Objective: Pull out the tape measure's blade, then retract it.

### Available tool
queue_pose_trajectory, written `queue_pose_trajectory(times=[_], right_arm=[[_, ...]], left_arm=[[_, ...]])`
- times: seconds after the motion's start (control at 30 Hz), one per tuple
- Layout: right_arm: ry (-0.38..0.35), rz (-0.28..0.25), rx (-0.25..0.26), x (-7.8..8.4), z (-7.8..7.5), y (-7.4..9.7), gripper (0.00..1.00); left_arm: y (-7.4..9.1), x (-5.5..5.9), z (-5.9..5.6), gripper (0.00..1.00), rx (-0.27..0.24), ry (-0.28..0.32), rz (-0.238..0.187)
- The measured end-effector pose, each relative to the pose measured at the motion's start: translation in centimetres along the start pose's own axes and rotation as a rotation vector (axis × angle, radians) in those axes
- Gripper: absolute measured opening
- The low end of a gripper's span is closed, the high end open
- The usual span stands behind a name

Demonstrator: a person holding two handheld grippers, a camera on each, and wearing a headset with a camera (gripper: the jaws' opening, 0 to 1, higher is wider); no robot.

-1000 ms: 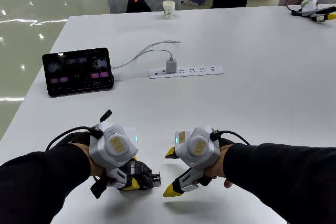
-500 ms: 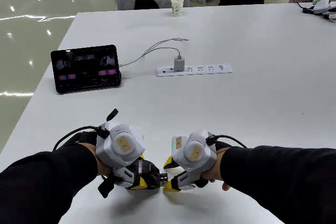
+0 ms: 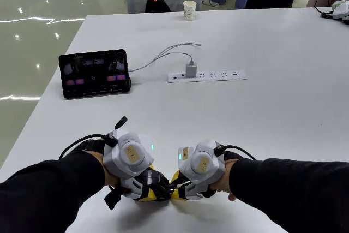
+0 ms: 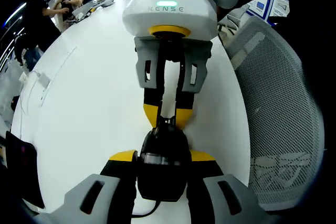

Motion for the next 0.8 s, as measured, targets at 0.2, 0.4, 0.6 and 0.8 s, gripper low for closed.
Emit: queue_pose_trajectory(times=[0.2, 0.4, 0.6, 0.8], right_arm=[[0.005, 0.013, -0.012, 0.1, 0.0, 0.0, 0.11], [-0.008, 0.012, -0.02, 0.4, 0.1, 0.3, 0.1], [-0.015, 0.02, -0.02, 0.9, 0.1, 0.9, 0.1], [-0.009, 0.031, -0.014, 1.6, 0.0, 1.7, 0.11]], left_arm=[[0.0, 0.1, 0.0, 0.31, 0.006, -0.003, 0.006], [0.0, 0.1, 0.1, 0.31, 0.002, 0.008, 0.012], [0.0, 0.1, 0.1, 0.31, 0.008, 0.003, 0.016], [0.0, 0.1, 0.0, 0.31, 0.007, 0.004, 0.018]])
Point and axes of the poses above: the centre of the closed fingertips' face, and the gripper's own axes: y roughly backward along the fingers, z roughly to its left, x roughly out of its underside, the point moved 2 cm from there along y, roughly backward along the fingers, and after that the axes turned 1 degree about x, right-handed, at the moved point
